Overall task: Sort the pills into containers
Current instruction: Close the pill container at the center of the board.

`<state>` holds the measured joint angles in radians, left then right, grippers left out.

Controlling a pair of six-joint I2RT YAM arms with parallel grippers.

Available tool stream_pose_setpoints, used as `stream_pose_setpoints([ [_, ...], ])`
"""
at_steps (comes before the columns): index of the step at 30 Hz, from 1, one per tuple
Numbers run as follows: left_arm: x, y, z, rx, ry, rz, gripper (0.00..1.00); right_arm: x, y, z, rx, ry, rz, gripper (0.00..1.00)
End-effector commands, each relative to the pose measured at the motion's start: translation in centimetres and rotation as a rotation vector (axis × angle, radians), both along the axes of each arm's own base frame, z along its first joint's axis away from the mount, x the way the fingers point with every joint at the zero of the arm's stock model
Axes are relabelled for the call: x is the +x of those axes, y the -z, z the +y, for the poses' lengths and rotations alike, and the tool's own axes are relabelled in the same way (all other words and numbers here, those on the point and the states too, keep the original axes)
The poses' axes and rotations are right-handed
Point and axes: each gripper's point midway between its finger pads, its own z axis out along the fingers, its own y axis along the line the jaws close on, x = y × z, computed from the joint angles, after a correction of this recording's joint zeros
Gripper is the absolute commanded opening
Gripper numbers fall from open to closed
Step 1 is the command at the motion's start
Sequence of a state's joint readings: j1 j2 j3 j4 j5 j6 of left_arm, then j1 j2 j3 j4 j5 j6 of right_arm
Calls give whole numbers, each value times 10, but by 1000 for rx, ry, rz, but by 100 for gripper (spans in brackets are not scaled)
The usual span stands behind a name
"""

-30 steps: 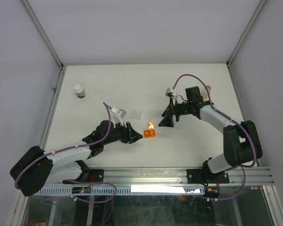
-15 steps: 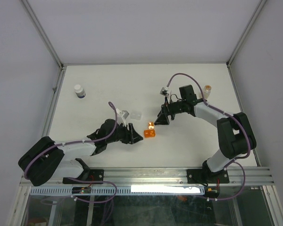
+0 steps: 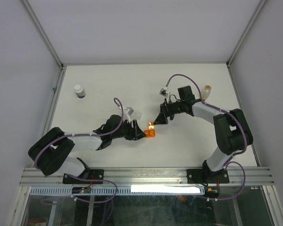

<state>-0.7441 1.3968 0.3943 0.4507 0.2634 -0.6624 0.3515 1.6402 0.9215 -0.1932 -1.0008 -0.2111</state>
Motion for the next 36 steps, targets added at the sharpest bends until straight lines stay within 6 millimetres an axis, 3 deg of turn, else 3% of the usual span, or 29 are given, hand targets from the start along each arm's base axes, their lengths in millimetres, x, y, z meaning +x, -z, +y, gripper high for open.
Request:
stream_pose_setpoints([
  [1,21,-20,-13,-44,-6,-58,51,15,-6,10,11,15,-3,79],
  [12,28,5,-10,33,-38,-8,47,10,10,21,-12,-22,91,72],
  [24,35,14,-15,54,-41,4,46,8,21,27,-16,-28,185,67],
  [36,39,22,-14,80,-65,28,39,1,27,33,3,-54,240,57],
])
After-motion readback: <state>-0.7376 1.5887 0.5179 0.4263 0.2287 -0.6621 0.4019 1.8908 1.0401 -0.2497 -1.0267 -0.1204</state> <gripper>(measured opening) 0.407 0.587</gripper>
